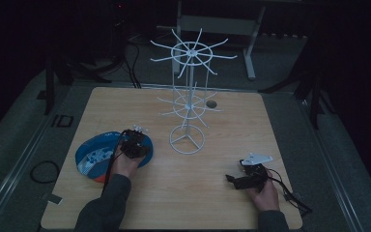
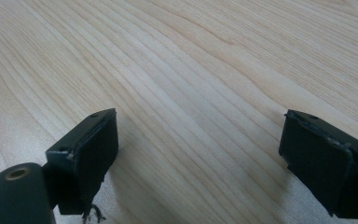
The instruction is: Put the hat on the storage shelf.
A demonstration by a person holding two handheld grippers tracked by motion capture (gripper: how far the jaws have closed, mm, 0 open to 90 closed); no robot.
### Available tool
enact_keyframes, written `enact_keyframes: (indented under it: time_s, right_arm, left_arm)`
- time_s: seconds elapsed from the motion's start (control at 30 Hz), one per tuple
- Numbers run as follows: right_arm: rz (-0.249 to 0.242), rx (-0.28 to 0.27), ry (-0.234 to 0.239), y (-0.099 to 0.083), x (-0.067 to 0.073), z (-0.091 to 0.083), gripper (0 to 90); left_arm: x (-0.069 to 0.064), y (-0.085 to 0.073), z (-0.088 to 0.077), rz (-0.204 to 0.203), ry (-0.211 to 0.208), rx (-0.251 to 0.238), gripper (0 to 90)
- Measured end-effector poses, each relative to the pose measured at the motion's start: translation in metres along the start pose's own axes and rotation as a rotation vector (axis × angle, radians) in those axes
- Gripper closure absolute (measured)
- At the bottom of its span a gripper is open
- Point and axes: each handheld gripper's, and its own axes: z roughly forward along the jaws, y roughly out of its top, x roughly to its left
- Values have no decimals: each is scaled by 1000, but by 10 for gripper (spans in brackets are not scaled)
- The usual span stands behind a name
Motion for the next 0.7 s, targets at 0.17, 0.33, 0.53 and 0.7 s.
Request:
enact_keyframes:
  time_s: [0.17,0.33,0.53,0.7]
  right_arm:
    - [0,0,0,0,0,0,115]
    - [0,0,0,0,0,0,115]
    - [-2,-1,0,0,0,0,115]
    - [-2,-1,0,0,0,0,115]
  left_arm:
    - [3,-8,-17,16,7,-17,845]
    - [14,-6,-46,38,31,-76,736]
    - [32,3,-75,39,40,-134,568]
    - [44,5,-84,50,54,-148,455]
